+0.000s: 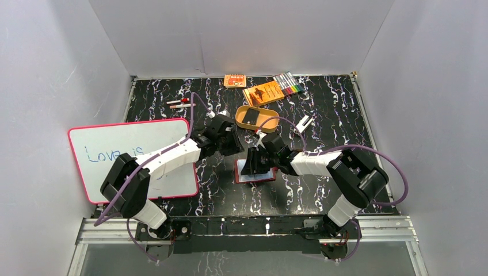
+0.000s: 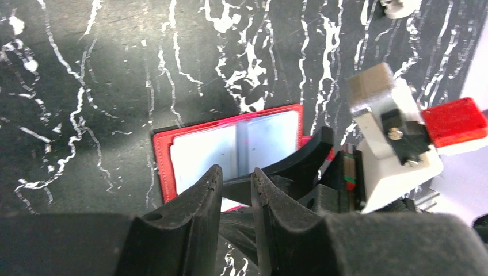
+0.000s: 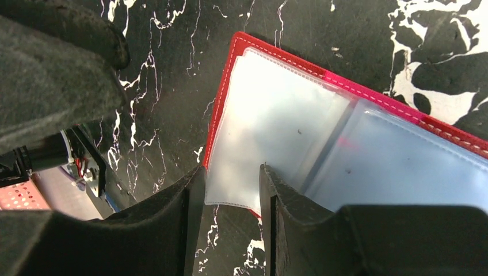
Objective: Put the credit cards into the card holder
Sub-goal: Open the card holder at the center of the board.
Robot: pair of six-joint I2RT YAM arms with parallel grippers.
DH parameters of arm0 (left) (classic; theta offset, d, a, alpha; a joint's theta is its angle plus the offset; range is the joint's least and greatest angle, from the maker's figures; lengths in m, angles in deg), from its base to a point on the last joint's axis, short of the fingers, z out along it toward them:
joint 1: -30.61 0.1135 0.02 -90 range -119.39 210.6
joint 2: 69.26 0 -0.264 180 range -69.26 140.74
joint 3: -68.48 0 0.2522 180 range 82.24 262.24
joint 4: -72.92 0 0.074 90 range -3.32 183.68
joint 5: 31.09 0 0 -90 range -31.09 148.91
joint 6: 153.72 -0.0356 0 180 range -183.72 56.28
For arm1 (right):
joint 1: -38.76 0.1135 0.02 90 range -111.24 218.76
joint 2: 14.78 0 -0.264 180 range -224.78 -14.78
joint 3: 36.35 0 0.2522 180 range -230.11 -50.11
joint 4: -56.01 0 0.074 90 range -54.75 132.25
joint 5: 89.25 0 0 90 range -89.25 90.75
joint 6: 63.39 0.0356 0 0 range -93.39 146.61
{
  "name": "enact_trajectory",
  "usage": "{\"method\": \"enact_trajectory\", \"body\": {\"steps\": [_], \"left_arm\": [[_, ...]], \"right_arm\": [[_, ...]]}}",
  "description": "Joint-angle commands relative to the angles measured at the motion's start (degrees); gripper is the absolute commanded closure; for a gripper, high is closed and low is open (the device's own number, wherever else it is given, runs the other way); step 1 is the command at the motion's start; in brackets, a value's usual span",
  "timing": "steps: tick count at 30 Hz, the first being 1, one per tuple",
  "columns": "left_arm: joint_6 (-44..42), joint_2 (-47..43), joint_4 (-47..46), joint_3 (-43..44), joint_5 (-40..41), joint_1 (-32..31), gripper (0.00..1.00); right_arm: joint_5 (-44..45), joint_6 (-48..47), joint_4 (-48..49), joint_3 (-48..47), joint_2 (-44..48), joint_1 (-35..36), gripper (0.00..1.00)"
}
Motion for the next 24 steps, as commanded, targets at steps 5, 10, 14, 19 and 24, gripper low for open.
{"method": "enact_trajectory", "body": {"steps": [5,10,14,19,24], "left_arm": [[1.4,3.2,-6.9,-1.2,-9.9,0.4,0.84],[2.2,6.8,-9.1,-2.7,-12.1,0.4,0.93],[2.4,9.4,-9.2,-3.9,-12.1,0.4,0.99],[2.5,11.3,-9.2,-5.9,-10.8,0.4,1.00],[2.5,11.4,-10.1,-7.7,-10.4,0.5,1.00]], "right_arm": [[1.4,-1.3,2.4,0.2,-0.6,0.3,0.51],[1.2,-2.0,2.0,0.8,0.7,0.3,0.51],[0.9,-2.2,1.6,1.8,2.7,0.4,0.49],[-1.2,-2.7,-1.5,2.6,8.0,0.4,0.44],[3.3,-2.5,-7.5,3.6,17.0,0.3,0.40]]}}
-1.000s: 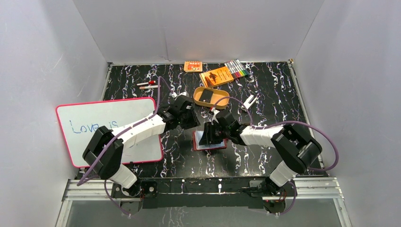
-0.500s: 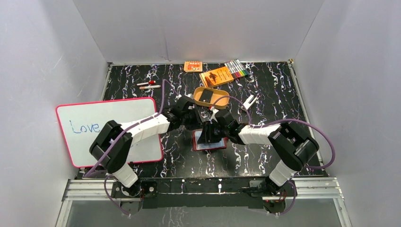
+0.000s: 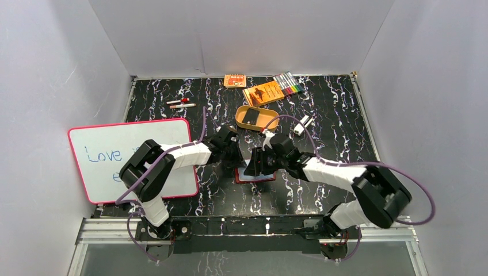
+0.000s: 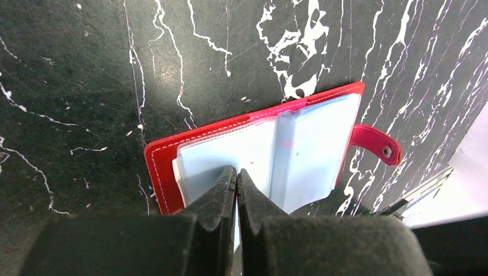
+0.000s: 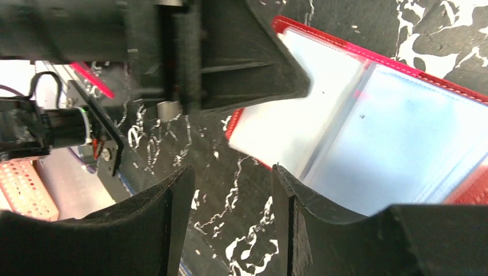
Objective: Put the credit cards into the card holder
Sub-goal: Open the card holder at the center of the board.
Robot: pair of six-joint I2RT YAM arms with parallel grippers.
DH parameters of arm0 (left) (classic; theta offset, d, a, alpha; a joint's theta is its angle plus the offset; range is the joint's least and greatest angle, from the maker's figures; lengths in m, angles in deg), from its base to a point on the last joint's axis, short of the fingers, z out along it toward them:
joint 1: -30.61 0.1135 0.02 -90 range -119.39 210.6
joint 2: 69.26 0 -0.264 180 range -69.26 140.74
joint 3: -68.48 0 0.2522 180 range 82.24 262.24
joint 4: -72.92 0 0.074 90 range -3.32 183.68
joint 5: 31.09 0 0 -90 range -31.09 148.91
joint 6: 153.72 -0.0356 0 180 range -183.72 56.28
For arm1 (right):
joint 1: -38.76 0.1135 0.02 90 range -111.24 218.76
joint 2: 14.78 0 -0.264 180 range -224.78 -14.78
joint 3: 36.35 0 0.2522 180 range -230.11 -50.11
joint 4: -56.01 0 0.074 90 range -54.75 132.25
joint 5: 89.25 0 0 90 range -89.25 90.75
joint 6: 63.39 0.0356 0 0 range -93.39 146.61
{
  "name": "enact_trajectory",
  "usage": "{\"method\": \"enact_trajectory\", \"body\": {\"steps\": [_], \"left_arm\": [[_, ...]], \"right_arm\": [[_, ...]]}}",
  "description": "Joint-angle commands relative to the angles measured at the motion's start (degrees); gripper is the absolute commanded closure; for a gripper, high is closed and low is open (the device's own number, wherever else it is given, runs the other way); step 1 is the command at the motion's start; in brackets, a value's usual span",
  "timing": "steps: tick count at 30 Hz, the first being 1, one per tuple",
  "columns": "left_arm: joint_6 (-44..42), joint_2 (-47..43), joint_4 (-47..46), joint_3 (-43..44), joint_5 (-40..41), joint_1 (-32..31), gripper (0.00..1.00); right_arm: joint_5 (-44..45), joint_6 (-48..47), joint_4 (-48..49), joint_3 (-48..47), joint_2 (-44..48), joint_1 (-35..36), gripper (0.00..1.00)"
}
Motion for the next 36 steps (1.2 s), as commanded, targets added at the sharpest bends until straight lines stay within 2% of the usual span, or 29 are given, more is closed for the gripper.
{"method": "enact_trajectory", "body": {"steps": [1,5,11,15,28,36], "left_arm": [[-0.1,-0.4,0.3,-2.6,0.4,0.2,1.00],[0.0,-2.3,-0.2,-4.8,0.8,0.2,1.00],[-0.1,-4.6,-0.3,-6.5,0.3,0.2,1.00],[-0.2,-5.5,-0.3,-7.7,-0.5,0.2,1.00],[-3.1,-6.4,-0.3,-9.7,0.7,0.2,1.00],[-6.4,-5.6,0.2,-5.9,0.2,0.2,1.00]], "right_arm": [[4.9,-0.5,-4.5,0.5,8.8,0.2,0.40],[11.9,1.2,-6.6,-0.2,10.1,-0.1,0.44],[18.8,3.9,-10.7,-2.2,2.4,-1.6,0.61],[20.9,5.6,-11.3,0.3,1.5,-3.7,0.66],[21.2,7.1,-13.7,5.7,5.7,-4.4,0.64],[19.7,8.4,-15.4,7.8,9.4,-4.4,0.63]]}}
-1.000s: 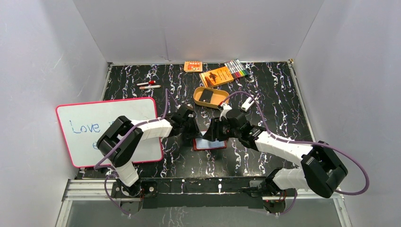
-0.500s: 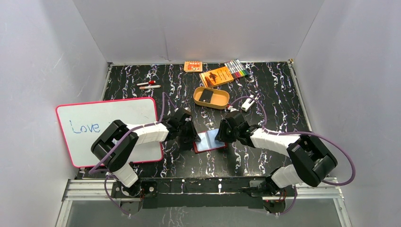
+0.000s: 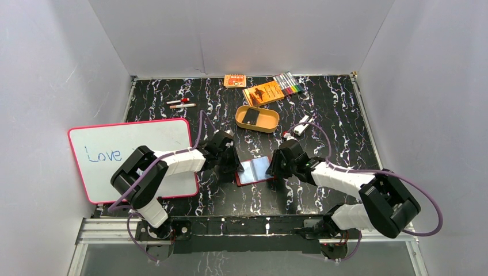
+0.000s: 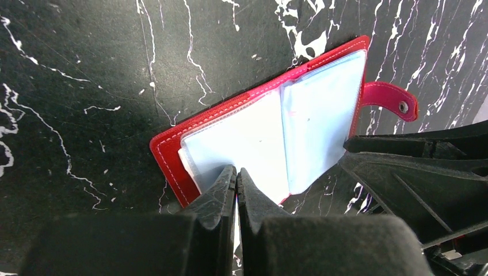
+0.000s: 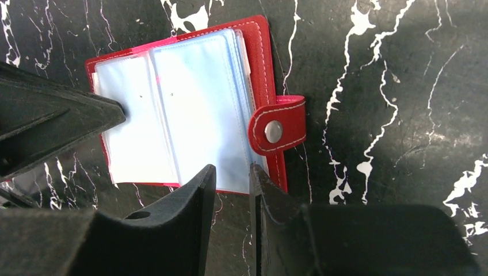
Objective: Put the credit cards into the card holder
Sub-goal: Open the card holder at the center of the board.
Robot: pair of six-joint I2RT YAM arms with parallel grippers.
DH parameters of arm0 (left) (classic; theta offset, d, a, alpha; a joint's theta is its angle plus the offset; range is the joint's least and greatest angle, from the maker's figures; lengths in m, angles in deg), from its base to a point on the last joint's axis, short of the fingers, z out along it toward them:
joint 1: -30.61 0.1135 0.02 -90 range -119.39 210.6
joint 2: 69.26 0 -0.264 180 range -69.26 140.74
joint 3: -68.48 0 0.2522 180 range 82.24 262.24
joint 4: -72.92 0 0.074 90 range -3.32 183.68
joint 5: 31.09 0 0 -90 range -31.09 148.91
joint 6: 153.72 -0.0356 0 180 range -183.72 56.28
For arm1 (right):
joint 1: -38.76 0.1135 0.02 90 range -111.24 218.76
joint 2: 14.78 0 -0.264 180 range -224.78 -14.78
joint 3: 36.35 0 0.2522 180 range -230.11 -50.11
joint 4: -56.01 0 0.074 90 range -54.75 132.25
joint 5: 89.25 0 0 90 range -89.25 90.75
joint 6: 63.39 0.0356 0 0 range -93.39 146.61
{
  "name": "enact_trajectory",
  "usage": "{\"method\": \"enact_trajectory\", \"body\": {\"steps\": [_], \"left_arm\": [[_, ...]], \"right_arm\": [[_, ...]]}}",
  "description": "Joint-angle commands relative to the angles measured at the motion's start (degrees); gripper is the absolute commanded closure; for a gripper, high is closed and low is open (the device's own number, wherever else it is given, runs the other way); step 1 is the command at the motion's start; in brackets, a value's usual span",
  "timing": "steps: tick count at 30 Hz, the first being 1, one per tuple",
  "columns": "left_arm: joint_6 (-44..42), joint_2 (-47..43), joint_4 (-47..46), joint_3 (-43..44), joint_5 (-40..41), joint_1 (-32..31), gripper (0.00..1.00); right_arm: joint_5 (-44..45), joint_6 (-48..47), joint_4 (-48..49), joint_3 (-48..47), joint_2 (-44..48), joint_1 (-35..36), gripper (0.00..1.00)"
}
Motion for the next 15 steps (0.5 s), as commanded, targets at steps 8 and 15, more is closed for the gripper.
{"method": "enact_trajectory", "body": {"steps": [8,15], "left_arm": [[-3.3,-1.5,5.1,3.2,0.8,0.2,0.90],[-3.2,-5.1,5.7,2.5,-1.4,0.2,0.74]], "right_arm": [[0.5,1.0,-6.0,1.4,4.8,-0.3,0.62],[1.4,-1.4,-11.0,-5.4,8.2,-0.3,0.50]]}}
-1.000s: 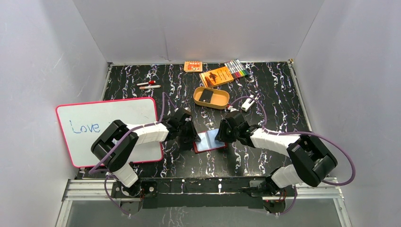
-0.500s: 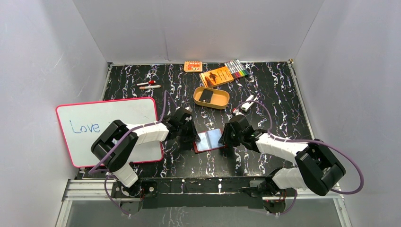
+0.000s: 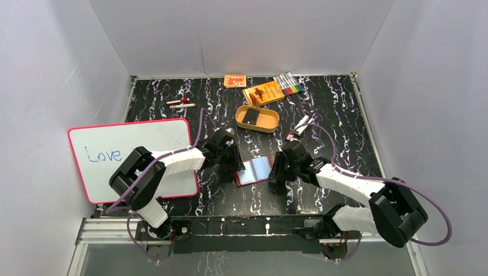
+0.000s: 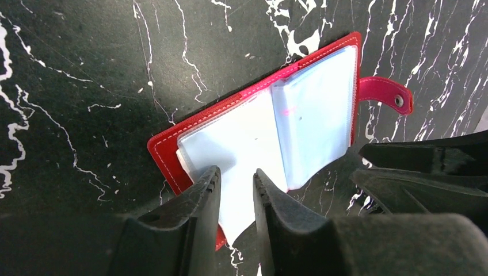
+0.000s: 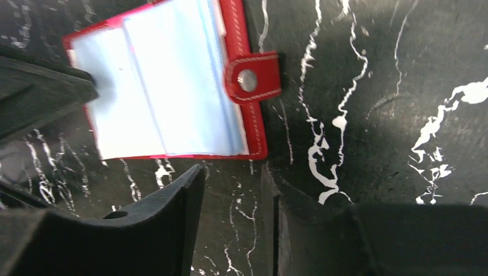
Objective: Put the credit cards into the card holder
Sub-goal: Open the card holder at the center of the board, then pick up the credit card from the storage box.
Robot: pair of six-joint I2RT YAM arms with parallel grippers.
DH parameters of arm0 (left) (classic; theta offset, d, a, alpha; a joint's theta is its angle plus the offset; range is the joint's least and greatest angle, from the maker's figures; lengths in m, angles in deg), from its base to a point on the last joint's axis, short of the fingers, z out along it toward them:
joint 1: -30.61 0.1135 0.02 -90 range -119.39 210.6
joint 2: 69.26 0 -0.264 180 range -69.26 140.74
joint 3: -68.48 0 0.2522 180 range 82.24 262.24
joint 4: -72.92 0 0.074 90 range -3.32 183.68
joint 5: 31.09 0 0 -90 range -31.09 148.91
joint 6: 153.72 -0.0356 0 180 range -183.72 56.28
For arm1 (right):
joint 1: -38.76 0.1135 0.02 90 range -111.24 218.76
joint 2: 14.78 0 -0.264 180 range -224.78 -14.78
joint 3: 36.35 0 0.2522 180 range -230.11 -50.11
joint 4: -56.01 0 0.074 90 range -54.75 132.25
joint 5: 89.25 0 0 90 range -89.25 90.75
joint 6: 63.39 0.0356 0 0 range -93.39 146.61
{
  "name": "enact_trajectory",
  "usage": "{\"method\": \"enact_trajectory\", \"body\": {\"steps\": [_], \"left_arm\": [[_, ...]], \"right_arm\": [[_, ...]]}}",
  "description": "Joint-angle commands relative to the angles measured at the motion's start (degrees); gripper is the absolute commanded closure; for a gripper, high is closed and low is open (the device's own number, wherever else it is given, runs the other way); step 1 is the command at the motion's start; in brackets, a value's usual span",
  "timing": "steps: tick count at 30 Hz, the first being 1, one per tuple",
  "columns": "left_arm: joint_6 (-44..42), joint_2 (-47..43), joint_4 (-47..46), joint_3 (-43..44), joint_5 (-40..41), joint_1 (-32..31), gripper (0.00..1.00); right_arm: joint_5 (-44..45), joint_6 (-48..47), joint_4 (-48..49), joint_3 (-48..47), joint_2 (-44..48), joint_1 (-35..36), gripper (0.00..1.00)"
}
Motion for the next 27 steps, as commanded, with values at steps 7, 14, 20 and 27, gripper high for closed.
{"method": "enact_trajectory", "body": {"steps": [7,14,20,27], "left_arm": [[-0.3,-7.8,2.2,-0.3,-3.2,0.1,0.70],[-1.3,-10.9,2.4,-0.4,-2.6,0.2,0.63],[-0.9,-10.7,2.0,-1.6,-1.7,0.2,0.64],[-0.1,-11.1,-0.9,-4.1,-1.9,0.1,0.65]], "right_arm": [[3.4,-4.7,-4.7,-19.3,1.8,-0.9,0.43],[8.6,-1.0,2.8,-31.0,-13.1,-5.5,0.37],[8.6,0.4,1.9,-43.5,-28.6,-9.5,0.35],[6.9,0.9,5.1,-48.9,-37.7,-11.4,0.34]]}}
